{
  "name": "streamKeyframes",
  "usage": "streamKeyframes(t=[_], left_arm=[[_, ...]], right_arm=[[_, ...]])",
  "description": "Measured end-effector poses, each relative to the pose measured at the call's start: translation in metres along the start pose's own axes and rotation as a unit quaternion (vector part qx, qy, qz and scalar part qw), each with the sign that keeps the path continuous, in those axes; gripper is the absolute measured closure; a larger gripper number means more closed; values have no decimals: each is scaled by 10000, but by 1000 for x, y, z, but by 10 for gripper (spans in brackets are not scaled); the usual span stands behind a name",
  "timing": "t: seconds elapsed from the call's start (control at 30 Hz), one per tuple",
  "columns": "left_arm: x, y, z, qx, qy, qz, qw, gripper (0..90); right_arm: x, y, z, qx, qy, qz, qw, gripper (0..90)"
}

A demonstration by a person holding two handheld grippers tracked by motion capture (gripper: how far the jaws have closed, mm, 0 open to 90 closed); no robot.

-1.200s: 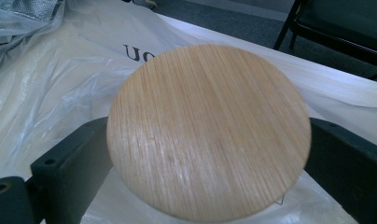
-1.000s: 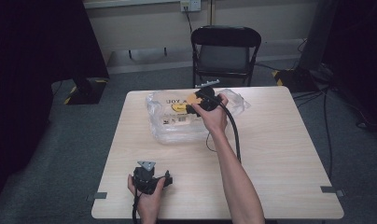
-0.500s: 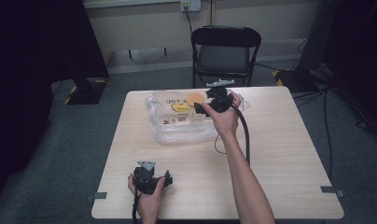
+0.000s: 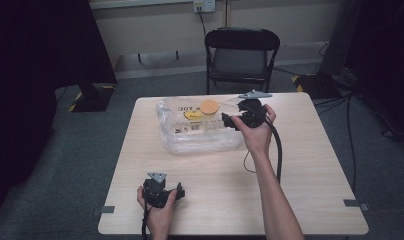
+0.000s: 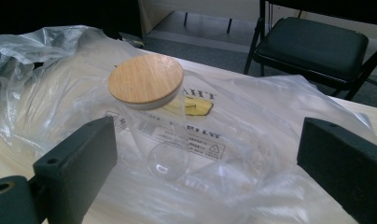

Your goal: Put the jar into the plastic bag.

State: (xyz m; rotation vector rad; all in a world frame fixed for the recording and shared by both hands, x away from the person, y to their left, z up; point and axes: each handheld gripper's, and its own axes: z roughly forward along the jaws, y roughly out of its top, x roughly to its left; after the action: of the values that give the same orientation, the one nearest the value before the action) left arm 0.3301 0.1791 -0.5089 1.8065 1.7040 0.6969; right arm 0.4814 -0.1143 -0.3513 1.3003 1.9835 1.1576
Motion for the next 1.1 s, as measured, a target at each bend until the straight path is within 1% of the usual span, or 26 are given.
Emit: streamKeyframes(t=[0.17,0.4,0.57,0.7,0.8,0.87,0.93,1.1], left_arm=[[0,0,0,-1,0,-1,10000,0],[0,0,0,-5,7,-11,10000,0],[0,0,0,-4,8,-10,10000,0],[0,0,0,-5,8,-13,10000,0],[0,0,0,-3,7,-9,10000,0],[0,0,0,-4,8,-11,10000,0],[0,0,0,-4,7,-10,10000,0],[0,0,0,-5,8,-11,10000,0]], right_arm=[[-10,-10,-17,-95,-134,79,9998,43],[-26,-27,-43,-181,-284,280,9990,45],[-36,-41,-60,-190,-409,408,9981,45],[-41,-50,-69,-209,-490,477,9974,41],[-43,-59,-77,-247,-528,517,9970,41],[-43,-66,-81,-255,-595,508,9966,40],[-43,-72,-85,-252,-649,517,9962,41],[-47,-91,-90,-224,-719,623,9952,40]])
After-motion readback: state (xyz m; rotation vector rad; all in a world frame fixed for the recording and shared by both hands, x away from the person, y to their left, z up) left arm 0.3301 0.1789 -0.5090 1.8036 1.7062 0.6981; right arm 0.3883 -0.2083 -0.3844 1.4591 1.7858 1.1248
